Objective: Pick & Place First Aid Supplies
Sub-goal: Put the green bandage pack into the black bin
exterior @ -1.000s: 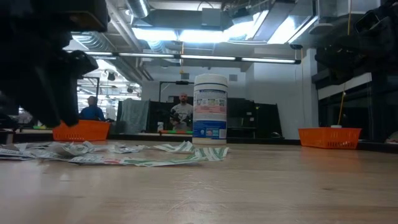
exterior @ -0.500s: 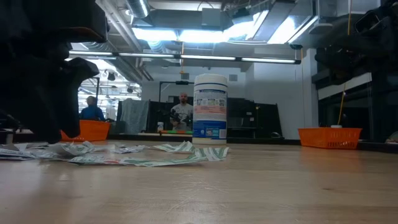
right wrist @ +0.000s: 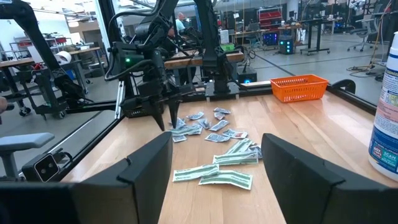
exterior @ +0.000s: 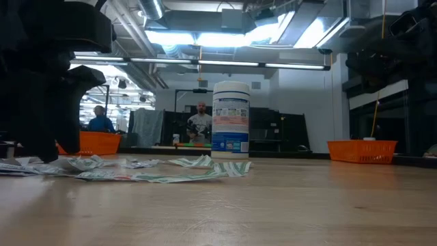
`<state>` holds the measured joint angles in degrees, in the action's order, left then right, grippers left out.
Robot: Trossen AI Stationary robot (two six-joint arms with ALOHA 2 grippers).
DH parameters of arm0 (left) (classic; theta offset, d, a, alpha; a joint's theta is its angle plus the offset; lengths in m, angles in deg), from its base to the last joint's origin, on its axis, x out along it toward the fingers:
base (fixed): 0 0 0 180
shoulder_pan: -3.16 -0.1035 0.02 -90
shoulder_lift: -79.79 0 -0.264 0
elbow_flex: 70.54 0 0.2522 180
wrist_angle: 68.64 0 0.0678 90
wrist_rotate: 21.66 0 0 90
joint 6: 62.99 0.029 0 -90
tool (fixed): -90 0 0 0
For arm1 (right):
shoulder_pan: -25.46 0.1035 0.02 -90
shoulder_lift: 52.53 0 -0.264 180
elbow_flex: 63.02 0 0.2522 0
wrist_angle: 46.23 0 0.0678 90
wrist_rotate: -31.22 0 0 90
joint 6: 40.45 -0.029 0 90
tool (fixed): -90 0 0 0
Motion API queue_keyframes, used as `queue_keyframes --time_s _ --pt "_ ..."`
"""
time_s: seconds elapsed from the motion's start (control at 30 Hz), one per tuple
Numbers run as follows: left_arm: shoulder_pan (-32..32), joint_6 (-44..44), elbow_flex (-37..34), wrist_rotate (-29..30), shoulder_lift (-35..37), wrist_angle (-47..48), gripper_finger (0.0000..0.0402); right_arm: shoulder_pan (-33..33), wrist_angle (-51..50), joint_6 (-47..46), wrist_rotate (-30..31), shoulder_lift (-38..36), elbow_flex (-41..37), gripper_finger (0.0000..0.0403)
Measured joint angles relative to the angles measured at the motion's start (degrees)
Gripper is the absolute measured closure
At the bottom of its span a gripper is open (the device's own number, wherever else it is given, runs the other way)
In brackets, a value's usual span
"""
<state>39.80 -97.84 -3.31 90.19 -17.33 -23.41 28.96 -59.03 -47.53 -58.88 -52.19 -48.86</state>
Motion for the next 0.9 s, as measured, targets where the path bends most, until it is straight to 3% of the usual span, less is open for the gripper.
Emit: queue_keyframes --time_s 0.63,0.9 --pt "-1.44 2.31 0.20 1.03 -3.66 -1.46 0.0269 0.01 -0.01 0.01 -0.01 0.00 0.00 0.0158" --pt "-1.51 1.05 0.13 -1.73 -3.34 -1.53 0.0345 0.01 0.01 0.00 -0.01 0.01 0.00 0.0158"
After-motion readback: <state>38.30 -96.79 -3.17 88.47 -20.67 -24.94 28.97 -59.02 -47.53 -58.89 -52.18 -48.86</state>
